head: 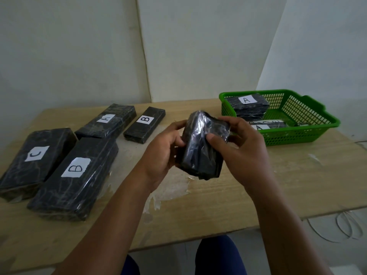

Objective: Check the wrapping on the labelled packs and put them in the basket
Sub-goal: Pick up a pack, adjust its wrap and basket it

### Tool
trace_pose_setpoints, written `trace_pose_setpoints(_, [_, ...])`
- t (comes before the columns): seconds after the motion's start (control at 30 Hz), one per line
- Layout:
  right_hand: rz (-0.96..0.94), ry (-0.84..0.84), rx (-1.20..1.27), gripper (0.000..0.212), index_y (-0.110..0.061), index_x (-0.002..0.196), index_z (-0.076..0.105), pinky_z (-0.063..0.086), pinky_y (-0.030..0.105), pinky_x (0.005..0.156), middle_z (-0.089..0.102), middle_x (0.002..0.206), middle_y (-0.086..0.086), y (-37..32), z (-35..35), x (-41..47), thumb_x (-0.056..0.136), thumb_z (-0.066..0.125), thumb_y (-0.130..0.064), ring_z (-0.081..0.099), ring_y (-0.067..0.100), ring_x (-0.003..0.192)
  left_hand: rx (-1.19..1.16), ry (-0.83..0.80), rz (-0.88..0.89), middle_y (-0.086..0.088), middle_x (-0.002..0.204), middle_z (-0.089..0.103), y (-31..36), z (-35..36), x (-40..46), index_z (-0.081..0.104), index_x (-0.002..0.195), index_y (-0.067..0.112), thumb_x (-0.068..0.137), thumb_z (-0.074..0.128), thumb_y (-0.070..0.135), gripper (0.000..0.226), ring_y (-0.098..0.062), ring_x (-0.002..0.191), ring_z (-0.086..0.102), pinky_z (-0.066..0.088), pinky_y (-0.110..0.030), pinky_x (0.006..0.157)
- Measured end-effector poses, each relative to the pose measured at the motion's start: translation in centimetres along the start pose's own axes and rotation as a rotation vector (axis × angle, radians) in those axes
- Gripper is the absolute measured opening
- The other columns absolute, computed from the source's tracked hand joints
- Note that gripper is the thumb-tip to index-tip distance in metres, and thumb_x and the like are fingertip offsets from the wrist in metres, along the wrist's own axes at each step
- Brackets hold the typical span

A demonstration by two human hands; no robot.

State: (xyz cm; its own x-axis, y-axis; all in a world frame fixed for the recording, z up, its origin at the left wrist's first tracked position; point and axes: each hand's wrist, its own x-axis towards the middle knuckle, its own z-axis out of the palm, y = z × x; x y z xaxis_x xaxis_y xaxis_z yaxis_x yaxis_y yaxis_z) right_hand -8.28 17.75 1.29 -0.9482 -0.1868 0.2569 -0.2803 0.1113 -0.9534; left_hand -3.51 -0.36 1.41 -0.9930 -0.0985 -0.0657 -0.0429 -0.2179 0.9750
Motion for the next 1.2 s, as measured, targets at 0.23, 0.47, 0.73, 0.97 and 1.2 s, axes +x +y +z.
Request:
trace_pose_setpoints(0.23, [-0.134,-0.02,0.057,0.032,-0.032,0.113,0.077,0.064,0.027,0.085,0.074,0.119,-0.008,0.4,-0.4,-0.3,0.089,0.082,-0.012,0.071,0.007,0.112,0.386,0.208,0.366,0.011,0.112,0.077,0.2,-0.4,-0.1,0.071,0.129,0.03,0.09,0.082,0.022,0.042,-0.007,0.103,0.075,0.064,-0.031,0.088])
trace_pose_setpoints(0.47, [-0.206,-0.008,0.15,0.046,-0.029,0.116,0.073,0.062,0.039,0.098,0.079,0.115,-0.003,0.1,-0.8,-0.4,0.084,0.084,0.002,0.075,0.015,0.113,0.322,0.066,0.485,0.016,0.114,0.076,0.5,-0.8,-0.2,0.072,0.115,0.031,0.089,0.076,-0.006,0.045,-0.012,0.113,0.073,0.061,-0.033,0.094])
trace_pose_setpoints(0.73, [-0.208,-0.001,0.224,0.061,-0.014,0.128,0.057,0.057,0.051,0.105,0.076,0.122,0.008,0.1,-0.9,0.0,0.078,0.085,0.008,0.072,0.022,0.119,0.248,0.005,0.543,0.014,0.115,0.074,0.3,-0.9,0.0,0.071,0.112,0.025,0.088,0.073,-0.012,0.044,-0.016,0.119,0.069,0.06,-0.031,0.092])
trace_pose_setpoints(0.97, [-0.126,-0.013,0.217,0.054,-0.017,0.127,0.058,0.061,0.048,0.098,0.078,0.119,0.005,-0.3,-1.0,-0.2,0.081,0.086,-0.011,0.075,0.019,0.114,0.33,0.1,0.497,0.007,0.109,0.077,0.6,-0.8,-0.1,0.071,0.119,0.029,0.092,0.078,0.004,0.037,-0.016,0.105,0.075,0.062,-0.032,0.083])
trace_pose_setpoints(1.2, [0.21,-0.268,0.156,0.065,-0.024,0.134,0.062,0.066,0.042,0.08,0.08,0.112,0.004,0.1,-1.3,-0.2,0.074,0.081,-0.038,0.08,0.024,0.098,0.282,0.305,0.245,0.003,0.103,0.081,1.3,-0.6,-0.1,0.061,0.13,0.034,0.089,0.08,0.036,0.045,-0.011,0.094,0.079,0.065,-0.042,0.082])
